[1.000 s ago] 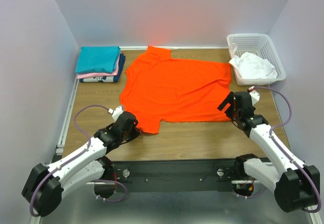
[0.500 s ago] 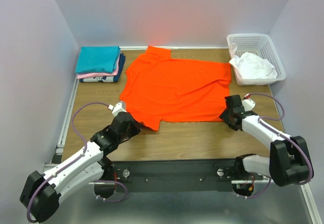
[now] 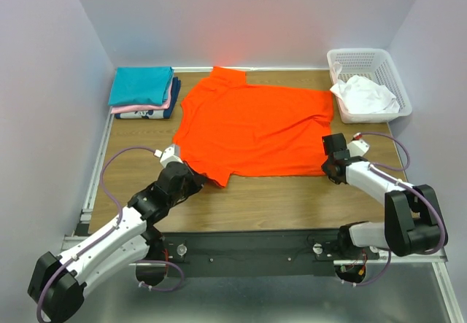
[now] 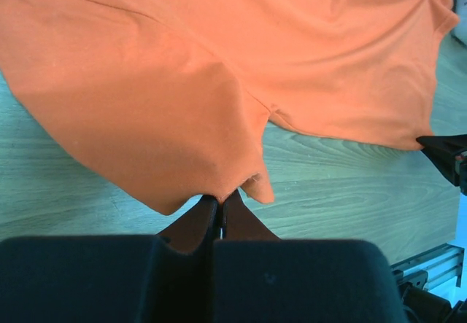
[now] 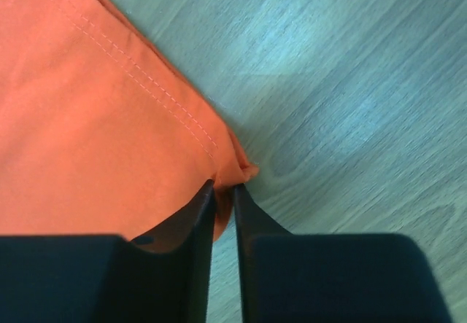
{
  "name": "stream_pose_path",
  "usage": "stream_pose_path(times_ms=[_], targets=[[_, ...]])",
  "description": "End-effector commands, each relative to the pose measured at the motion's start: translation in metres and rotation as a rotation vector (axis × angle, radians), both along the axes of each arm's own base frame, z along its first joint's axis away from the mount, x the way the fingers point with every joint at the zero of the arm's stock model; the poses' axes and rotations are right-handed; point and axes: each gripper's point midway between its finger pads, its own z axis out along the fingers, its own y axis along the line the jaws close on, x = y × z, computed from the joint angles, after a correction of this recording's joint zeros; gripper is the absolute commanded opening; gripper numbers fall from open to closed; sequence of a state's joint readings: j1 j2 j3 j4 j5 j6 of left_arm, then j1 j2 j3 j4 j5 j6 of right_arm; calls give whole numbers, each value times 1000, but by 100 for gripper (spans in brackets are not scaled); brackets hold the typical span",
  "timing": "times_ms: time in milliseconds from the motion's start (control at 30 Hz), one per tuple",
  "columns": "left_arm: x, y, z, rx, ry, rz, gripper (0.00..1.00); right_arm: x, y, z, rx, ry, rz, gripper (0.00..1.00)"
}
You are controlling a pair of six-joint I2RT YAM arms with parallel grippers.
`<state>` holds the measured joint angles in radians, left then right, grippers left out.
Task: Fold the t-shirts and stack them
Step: Flatten the tshirt out
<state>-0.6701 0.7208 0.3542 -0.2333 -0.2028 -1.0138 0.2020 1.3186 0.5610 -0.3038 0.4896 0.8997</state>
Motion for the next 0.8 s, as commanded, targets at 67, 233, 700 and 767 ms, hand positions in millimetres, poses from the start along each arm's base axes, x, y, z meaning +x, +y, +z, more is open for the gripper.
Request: stream_pose_path(times_ms=[67,233,700,767], targets=[[-2,8,6,1,-32,23,0,-11,-2,-3,0,25,17,4],[-9,17,14,-21,-1,76,0,-31,1,10,36,16,34,4],[-27,21,19,-24,82,117,0,-70,24,32,178,39,102,3],[-24,21,20,-17,64,116,0,-67,23,34,168,36,106,3]])
